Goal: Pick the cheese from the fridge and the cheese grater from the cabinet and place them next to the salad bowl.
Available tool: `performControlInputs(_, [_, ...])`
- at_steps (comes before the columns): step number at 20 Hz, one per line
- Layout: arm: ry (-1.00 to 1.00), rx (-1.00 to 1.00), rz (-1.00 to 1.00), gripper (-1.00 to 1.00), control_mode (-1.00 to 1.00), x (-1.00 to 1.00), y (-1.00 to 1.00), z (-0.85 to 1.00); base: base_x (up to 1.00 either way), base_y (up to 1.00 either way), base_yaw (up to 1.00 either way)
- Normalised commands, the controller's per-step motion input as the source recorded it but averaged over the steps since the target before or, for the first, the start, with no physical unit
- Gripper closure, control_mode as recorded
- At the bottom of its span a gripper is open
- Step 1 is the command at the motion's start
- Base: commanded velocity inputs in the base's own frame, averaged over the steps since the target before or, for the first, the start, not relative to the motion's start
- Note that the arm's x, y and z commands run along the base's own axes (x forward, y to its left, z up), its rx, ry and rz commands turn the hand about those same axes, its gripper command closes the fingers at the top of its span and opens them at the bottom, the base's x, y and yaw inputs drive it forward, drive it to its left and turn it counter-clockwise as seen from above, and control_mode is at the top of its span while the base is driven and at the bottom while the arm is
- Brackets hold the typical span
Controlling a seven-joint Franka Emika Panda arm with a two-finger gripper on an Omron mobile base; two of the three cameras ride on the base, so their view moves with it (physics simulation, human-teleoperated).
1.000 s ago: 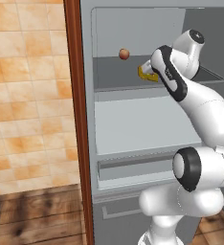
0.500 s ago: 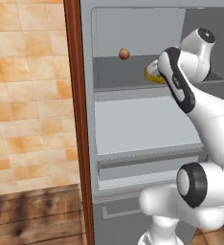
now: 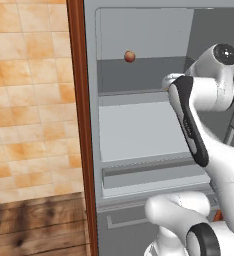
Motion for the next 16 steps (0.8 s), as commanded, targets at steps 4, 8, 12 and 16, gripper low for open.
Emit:
performControlInputs(4, [0.1,0.0,-0.03,1.0,-1.0,-0.99,0.0,0.05,0.0,0.0,0.0])
performControlInputs(8, [0.19,0.0,0.0,1.0,-1.0,-0.89,0.0,0.0,0.0,0.0,0.0])
performControlInputs(12, [0.18,0.0,0.0,1.0,-1.0,-0.75,0.01,-0.01,0.0,0.0,0.0])
performControlInputs(16, [0.08,0.0,0.0,1.0,-1.0,-0.47,0.14,-0.22,0.0,0.0,0.0])
